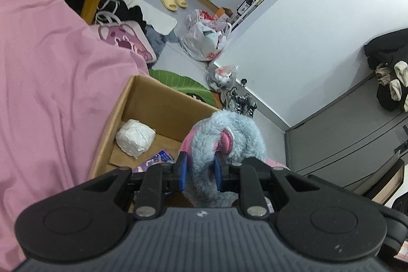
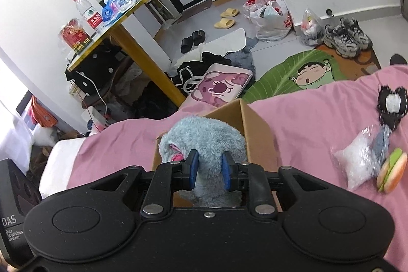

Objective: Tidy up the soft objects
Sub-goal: 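Lower the grey plush into the box and open the left tool, then withdraw both tools upward from the box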

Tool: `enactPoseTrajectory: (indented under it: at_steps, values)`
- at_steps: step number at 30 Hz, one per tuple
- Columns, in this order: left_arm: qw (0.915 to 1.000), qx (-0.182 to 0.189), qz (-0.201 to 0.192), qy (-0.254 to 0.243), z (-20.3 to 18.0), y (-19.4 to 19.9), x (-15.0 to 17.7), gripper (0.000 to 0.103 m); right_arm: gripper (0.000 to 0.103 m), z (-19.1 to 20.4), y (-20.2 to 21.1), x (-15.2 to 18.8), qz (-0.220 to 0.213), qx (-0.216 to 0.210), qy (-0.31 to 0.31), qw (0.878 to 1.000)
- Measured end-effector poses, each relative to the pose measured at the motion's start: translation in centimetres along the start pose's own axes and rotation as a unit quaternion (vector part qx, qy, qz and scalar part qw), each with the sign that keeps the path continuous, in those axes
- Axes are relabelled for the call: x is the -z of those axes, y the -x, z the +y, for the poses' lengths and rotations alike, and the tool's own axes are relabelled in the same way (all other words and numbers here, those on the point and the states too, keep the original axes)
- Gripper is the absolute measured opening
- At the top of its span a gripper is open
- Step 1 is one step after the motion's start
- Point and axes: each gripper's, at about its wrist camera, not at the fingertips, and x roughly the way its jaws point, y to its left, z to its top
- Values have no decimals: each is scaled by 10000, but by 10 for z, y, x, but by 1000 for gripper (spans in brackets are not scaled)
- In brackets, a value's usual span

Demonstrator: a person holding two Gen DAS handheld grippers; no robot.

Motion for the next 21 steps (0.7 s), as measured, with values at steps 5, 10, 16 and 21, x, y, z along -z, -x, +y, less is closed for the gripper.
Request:
enactPoseTrajectory:
  at_steps: [5, 10, 16, 21]
  values:
    - [10000, -77, 2, 14, 1, -8, -2, 20, 28, -3, -4, -7, -15, -23, -78, 10000]
    - [9999, -83, 26, 113, 1, -10, -3, 21, 49, -6, 3, -12, -172, -52, -127, 9998]
    - [9988, -316, -326, -184, -10, 3, -3, 25, 55, -15, 18, -11, -283, -77, -264, 9992]
    - [9947, -716, -598, -441, -19, 17, 0, 43, 68, -23, 33, -10, -349, -153, -343, 9987]
